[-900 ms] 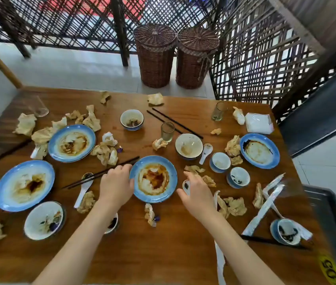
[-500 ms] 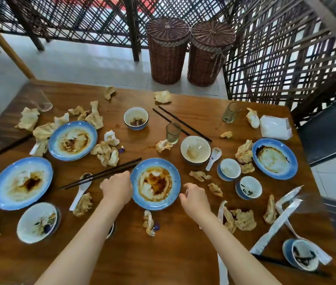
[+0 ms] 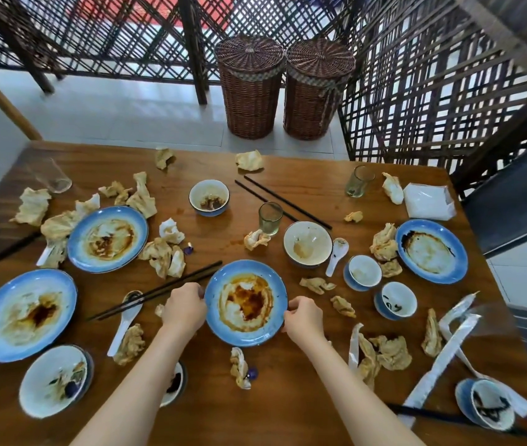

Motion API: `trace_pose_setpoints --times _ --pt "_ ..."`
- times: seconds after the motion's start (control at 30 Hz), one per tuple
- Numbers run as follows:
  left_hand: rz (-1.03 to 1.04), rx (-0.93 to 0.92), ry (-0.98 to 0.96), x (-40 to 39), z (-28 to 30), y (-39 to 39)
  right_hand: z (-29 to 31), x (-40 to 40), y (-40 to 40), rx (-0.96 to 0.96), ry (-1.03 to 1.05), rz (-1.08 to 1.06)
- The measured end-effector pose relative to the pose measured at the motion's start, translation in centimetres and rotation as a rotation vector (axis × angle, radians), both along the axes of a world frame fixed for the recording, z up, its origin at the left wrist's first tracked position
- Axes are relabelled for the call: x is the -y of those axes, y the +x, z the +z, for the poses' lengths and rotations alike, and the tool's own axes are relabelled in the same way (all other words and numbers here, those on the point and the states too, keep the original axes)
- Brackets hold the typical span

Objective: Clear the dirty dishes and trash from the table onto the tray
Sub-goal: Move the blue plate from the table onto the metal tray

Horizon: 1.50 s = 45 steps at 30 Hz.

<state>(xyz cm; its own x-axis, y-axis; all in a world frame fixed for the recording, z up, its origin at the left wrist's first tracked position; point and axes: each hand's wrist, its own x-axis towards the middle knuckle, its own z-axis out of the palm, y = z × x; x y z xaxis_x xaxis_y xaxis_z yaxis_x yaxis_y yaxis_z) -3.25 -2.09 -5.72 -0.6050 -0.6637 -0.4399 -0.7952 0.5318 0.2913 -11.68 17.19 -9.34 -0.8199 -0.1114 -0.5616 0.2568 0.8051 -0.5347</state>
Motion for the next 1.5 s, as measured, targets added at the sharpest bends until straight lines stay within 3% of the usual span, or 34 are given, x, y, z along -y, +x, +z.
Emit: trace_pose_setpoints --times 0.27,0.53,0.73,0.87,1.27,1.5 --pt "0.071 -0.094 0.137 1.3 -0.6 0.2 0.8 0.7 0.2 -0.013 -0.012 -0.084" --pt "0.025 -0.257 0.229 1.2 5.2 -2.4 8.0 -2.0 -0.2 -0.094 -0.288 -0.242" --pt "-0.056 -0.428 0.264 -4.4 11.3 -9.2 13.7 -8.2 -5.3 -0.185 -0.32 -0.378" --pt "-0.128 -0.409 0.243 -10.7 12.5 -14.0 15.0 -14.3 -9.2 -0.195 -0.283 -0.453" --pt "-0.085 -0.256 0.334 -24.0 6.5 -23.7 10.7 -26.3 -19.7 -0.121 -0.143 -0.369" --pt "-0.06 -0.168 0.223 -27.5 2.4 -27.2 5.5 -28.7 -24.3 -0.114 -0.03 -0.278"
